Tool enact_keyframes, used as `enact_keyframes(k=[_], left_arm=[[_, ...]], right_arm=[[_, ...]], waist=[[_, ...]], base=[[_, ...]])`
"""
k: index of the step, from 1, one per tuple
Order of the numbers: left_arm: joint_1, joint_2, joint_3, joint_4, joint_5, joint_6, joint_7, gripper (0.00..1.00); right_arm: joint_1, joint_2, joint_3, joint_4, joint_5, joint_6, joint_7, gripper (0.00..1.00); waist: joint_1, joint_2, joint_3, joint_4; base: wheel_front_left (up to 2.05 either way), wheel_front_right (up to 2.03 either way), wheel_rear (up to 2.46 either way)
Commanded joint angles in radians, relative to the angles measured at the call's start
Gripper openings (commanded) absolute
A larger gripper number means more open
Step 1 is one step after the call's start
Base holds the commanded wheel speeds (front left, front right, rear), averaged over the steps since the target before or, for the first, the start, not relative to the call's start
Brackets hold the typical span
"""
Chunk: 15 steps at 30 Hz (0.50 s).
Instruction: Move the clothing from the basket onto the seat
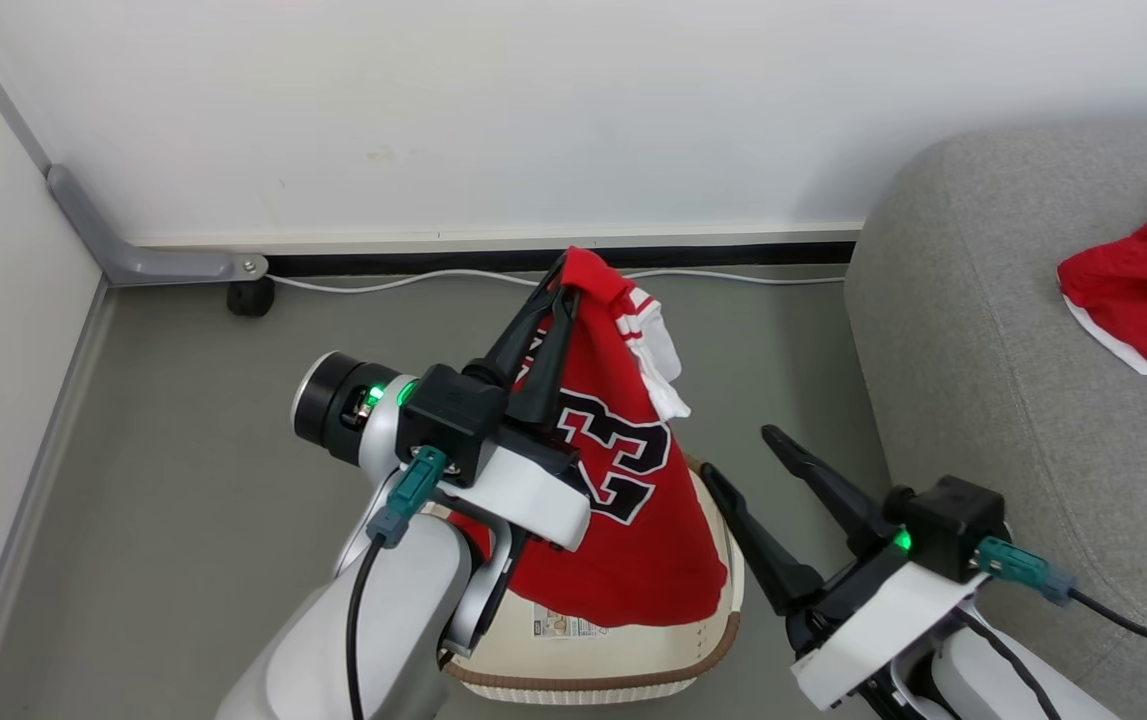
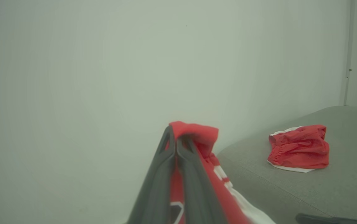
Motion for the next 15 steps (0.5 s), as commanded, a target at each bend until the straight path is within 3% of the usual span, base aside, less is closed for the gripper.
enact_keyframes(k=[1, 8, 15], left_arm=[[-0.054, 0.008, 0.031, -0.031, 0.008, 0.000, -0.001, 0.00], [-0.079, -0.008, -0.003, -0.042, 0.009, -0.009, 0.003, 0.00], [-0.100, -0.025, -0.045, -0.051, 0.001, -0.021, 0.004, 0.00]], right_arm=[[-0.035, -0.011, 0.022, -0.016, 0.014, 0.004, -0.006, 1.00], [-0.136, -0.035, 0.176, 0.052, 0.042, 0.004, -0.006, 1.00], [-0.222, 0.006, 0.243, 0.194, 0.042, 0.004, -0.006, 1.00]], waist=[[0.0000, -0.0001, 0.002, 0.006], [0.0000, -0.0001, 0.008, 0.043], [0.0000, -0.0001, 0.013, 0.091]], base=[[0.00, 0.00, 0.00], [0.00, 0.00, 0.00], [0.00, 0.00, 0.00]])
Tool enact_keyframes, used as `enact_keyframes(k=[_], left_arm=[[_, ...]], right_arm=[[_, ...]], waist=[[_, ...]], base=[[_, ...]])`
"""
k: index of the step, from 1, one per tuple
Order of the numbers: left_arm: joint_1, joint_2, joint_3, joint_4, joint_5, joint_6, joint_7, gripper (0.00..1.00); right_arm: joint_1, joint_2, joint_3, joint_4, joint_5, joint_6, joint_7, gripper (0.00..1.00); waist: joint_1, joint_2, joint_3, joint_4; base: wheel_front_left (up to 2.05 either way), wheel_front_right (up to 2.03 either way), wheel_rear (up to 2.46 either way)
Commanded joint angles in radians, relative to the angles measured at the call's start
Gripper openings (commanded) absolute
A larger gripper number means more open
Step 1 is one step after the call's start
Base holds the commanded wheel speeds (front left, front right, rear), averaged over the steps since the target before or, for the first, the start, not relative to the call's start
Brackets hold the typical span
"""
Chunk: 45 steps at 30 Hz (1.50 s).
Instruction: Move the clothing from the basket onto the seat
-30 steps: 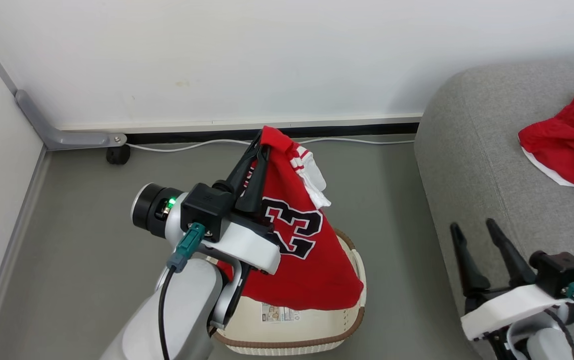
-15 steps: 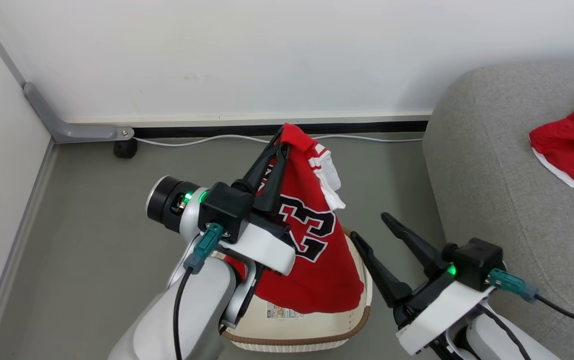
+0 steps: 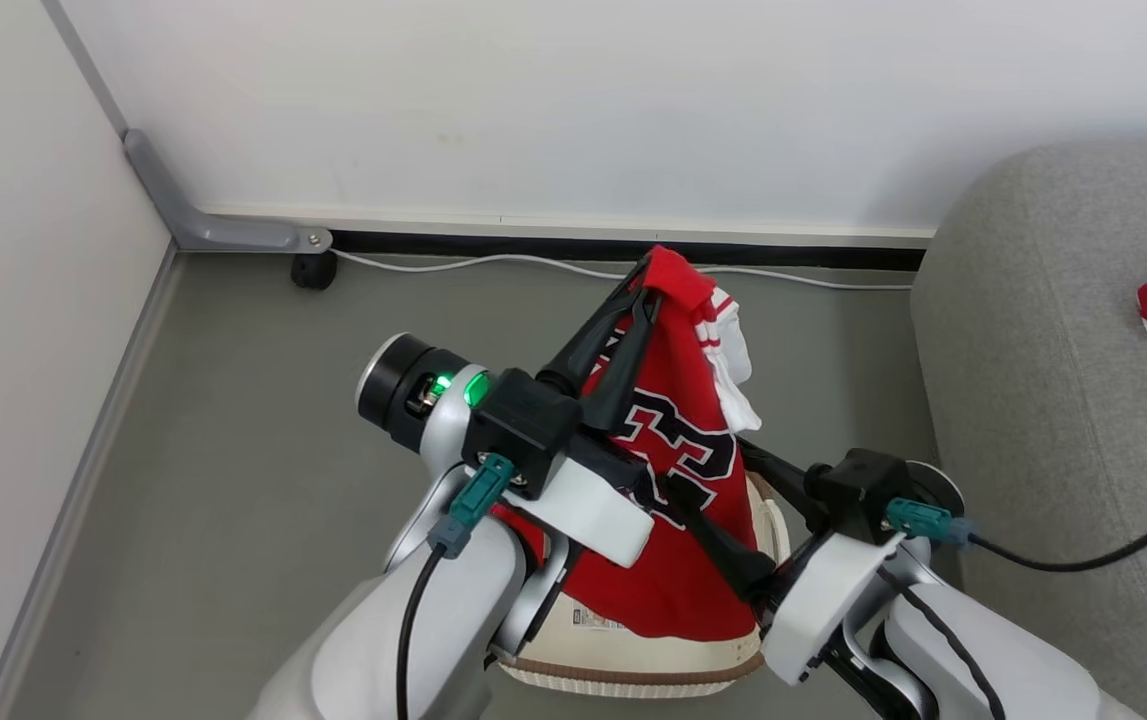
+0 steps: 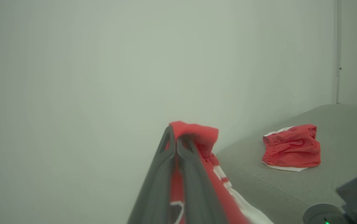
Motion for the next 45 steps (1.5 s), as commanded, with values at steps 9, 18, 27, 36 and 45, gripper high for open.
enact_keyframes(k=[9, 18, 27, 36, 45], left_arm=[[-0.059, -0.010, -0.008, -0.001, -0.023, 0.000, -0.015, 0.00], [-0.059, -0.014, -0.008, 0.048, -0.039, 0.005, -0.027, 1.00], [-0.035, -0.011, 0.012, 0.099, -0.042, -0.003, -0.037, 1.00], [0.001, -0.008, 0.033, 0.120, -0.023, -0.056, -0.038, 1.00], [0.033, -0.011, 0.047, 0.170, -0.013, -0.131, -0.039, 1.00]], right_arm=[[-0.059, 0.067, 0.002, 0.058, -0.007, 0.004, -0.006, 0.00], [-0.051, 0.054, -0.033, 0.025, -0.009, 0.004, -0.006, 0.00], [-0.011, 0.043, -0.085, -0.021, -0.014, 0.004, -0.006, 0.00], [0.034, 0.008, -0.176, -0.099, -0.015, 0.004, -0.006, 0.00], [0.059, -0.020, -0.262, -0.160, -0.014, 0.004, -0.006, 0.00]], waist=[[0.0000, -0.0001, 0.014, 0.041], [0.0000, -0.0001, 0.015, 0.017], [0.0000, -0.0001, 0.011, -0.025], [0.0000, -0.0001, 0.010, -0.108], [0.0000, -0.0001, 0.012, -0.220]], base=[[0.00, 0.00, 0.00], [0.00, 0.00, 0.00], [0.00, 0.00, 0.00], [0.00, 0.00, 0.00], [0.00, 0.00, 0.00]])
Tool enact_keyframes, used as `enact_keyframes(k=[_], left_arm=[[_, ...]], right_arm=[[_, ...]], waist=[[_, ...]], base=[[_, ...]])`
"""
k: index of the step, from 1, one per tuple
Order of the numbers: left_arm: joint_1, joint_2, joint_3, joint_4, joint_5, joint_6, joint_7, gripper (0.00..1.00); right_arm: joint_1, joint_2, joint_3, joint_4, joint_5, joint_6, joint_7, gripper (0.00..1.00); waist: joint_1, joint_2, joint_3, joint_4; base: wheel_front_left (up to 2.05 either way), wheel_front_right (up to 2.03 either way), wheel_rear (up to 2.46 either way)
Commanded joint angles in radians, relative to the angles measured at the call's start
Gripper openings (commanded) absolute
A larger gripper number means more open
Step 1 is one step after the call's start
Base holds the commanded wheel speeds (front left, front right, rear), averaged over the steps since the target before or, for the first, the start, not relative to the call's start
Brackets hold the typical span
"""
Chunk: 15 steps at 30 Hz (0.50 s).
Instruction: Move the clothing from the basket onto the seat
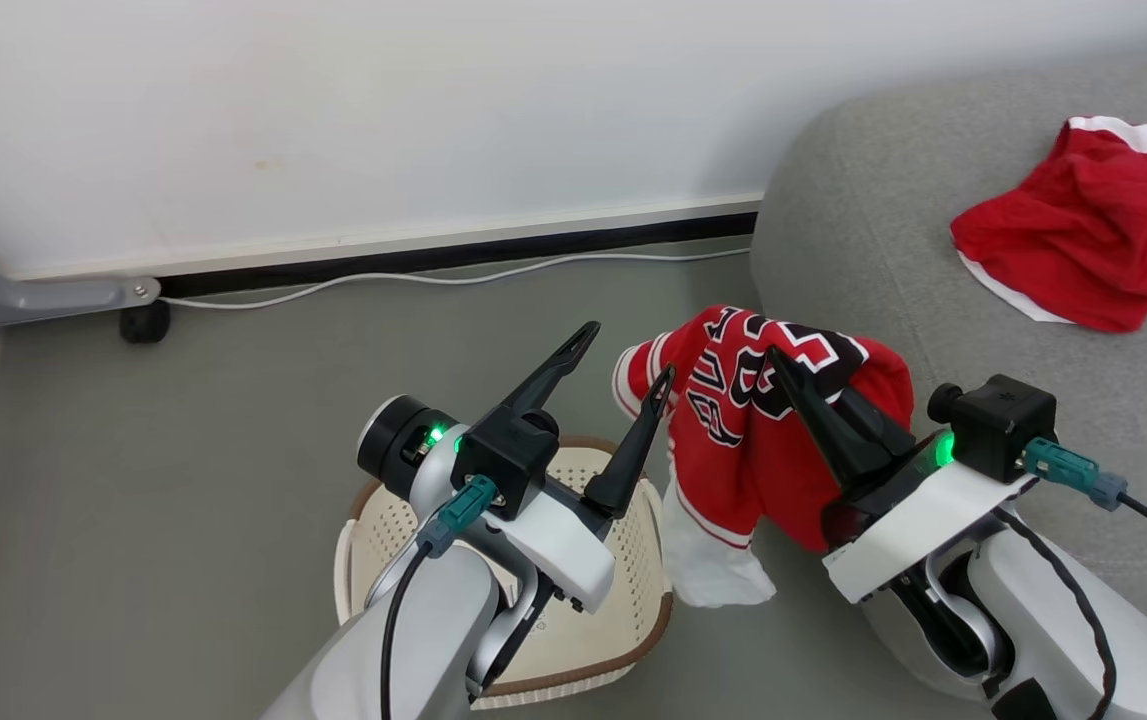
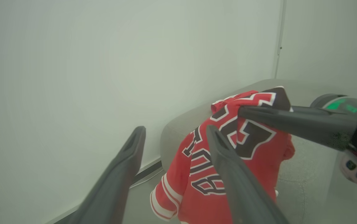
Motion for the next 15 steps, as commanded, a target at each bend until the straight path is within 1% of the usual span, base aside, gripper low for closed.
enact_keyframes(k=[1, 10, 11, 12, 15], left_arm=[[-0.010, 0.007, 0.039, -0.013, 0.011, -0.013, -0.006, 1.00], [0.006, 0.003, 0.042, 0.039, 0.009, -0.063, -0.006, 1.00], [0.007, 0.002, 0.041, 0.047, 0.009, -0.067, -0.006, 1.00], [0.007, 0.002, 0.041, 0.047, 0.009, -0.067, -0.006, 1.00], [0.013, 0.001, 0.039, 0.066, 0.005, -0.080, -0.006, 1.00]], right_arm=[[0.012, -0.004, -0.011, -0.035, -0.002, 0.004, -0.006, 0.00], [0.021, -0.002, -0.075, -0.065, -0.009, 0.004, -0.006, 0.00], [0.023, -0.001, -0.083, -0.069, -0.009, 0.004, -0.006, 0.00], [0.023, -0.001, -0.083, -0.069, -0.009, 0.004, -0.006, 0.00], [0.031, -0.001, -0.106, -0.076, -0.013, 0.004, -0.006, 0.00]], waist=[[0.0000, -0.0001, 0.001, -0.043], [0.0000, -0.0001, -0.001, -0.176], [0.0000, -0.0001, -0.003, -0.192], [0.0000, -0.0001, -0.003, -0.192], [0.0000, -0.0001, -0.008, -0.237]], base=[[0.00, 0.00, 0.00], [0.00, 0.00, 0.00], [0.00, 0.00, 0.00], [0.00, 0.00, 0.00], [0.00, 0.00, 0.00]])
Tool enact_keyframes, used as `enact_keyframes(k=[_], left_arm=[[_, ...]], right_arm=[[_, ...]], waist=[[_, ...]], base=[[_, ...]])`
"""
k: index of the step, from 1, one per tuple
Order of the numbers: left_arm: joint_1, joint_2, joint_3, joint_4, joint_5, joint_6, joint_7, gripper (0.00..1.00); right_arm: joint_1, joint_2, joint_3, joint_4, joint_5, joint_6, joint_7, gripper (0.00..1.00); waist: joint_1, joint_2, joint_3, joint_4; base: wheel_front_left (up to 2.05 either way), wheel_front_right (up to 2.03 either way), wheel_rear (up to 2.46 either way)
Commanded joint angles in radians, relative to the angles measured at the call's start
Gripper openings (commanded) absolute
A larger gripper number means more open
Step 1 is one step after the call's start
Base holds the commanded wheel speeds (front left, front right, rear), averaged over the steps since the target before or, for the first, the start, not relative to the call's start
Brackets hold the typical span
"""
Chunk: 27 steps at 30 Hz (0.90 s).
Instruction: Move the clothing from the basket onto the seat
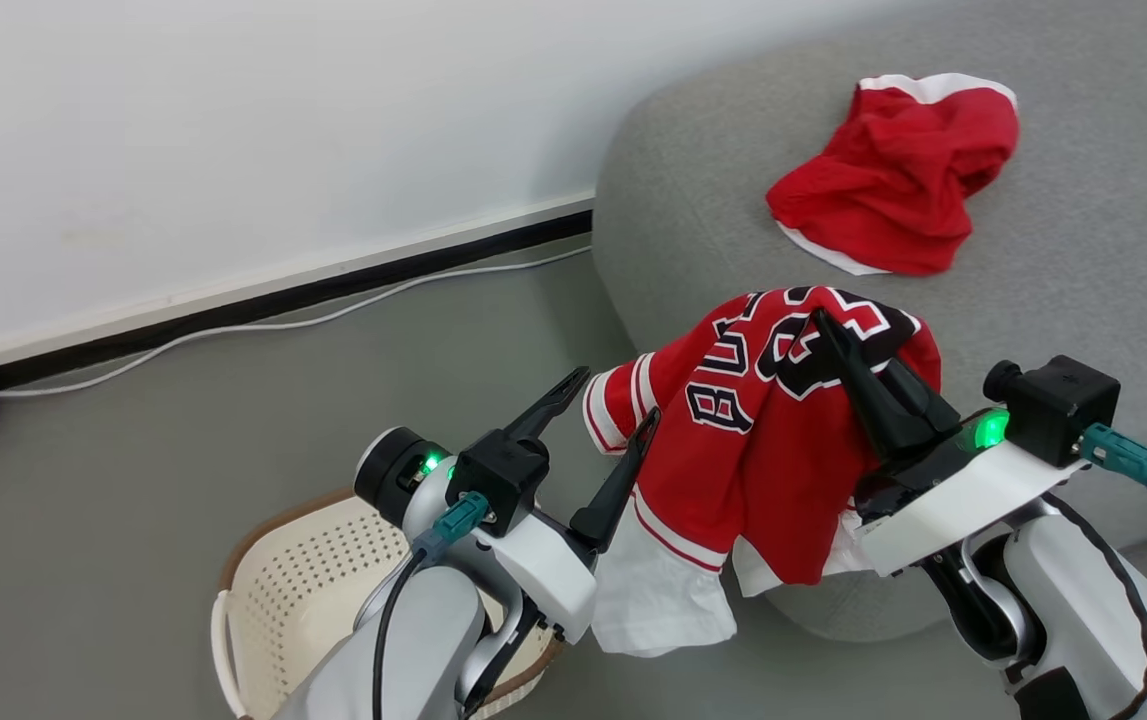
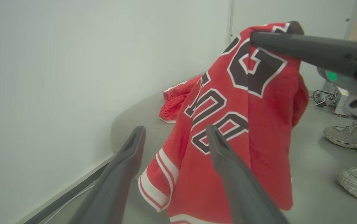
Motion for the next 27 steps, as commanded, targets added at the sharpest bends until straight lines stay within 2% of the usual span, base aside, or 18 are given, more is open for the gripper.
enact_keyframes(k=[1, 2, 10, 17, 27], left_arm=[[-0.008, 0.004, 0.032, -0.019, 0.003, -0.010, -0.006, 1.00], [-0.003, 0.004, 0.038, -0.010, -0.001, -0.012, -0.006, 1.00], [0.005, 0.003, 0.057, 0.008, 0.005, -0.018, -0.006, 1.00], [-0.031, 0.002, 0.022, 0.018, -0.007, -0.031, -0.006, 1.00], [-0.070, 0.002, -0.031, 0.019, -0.019, 0.006, -0.006, 1.00]], right_arm=[[0.012, -0.003, -0.003, -0.032, -0.007, 0.004, -0.006, 0.00], [0.015, -0.004, -0.012, -0.032, -0.008, 0.004, -0.006, 0.00], [0.024, -0.002, -0.049, -0.050, -0.002, 0.004, -0.006, 0.00], [0.048, -0.024, -0.126, -0.083, -0.007, 0.004, -0.006, 0.00], [-0.011, -0.066, -0.245, -0.101, -0.042, 0.004, -0.006, 0.00]], waist=[[0.0000, -0.0001, -0.007, -0.042], [0.0000, -0.0001, -0.010, -0.073], [0.0000, -0.0001, -0.007, -0.190], [0.0000, -0.0001, 0.024, -0.208], [0.0000, -0.0001, 0.089, -0.210]], base=[[0.00, 0.00, 0.00], [0.00, 0.00, 0.00], [0.00, 0.00, 0.00], [0.00, 0.00, 0.00], [0.00, 0.00, 0.00]])
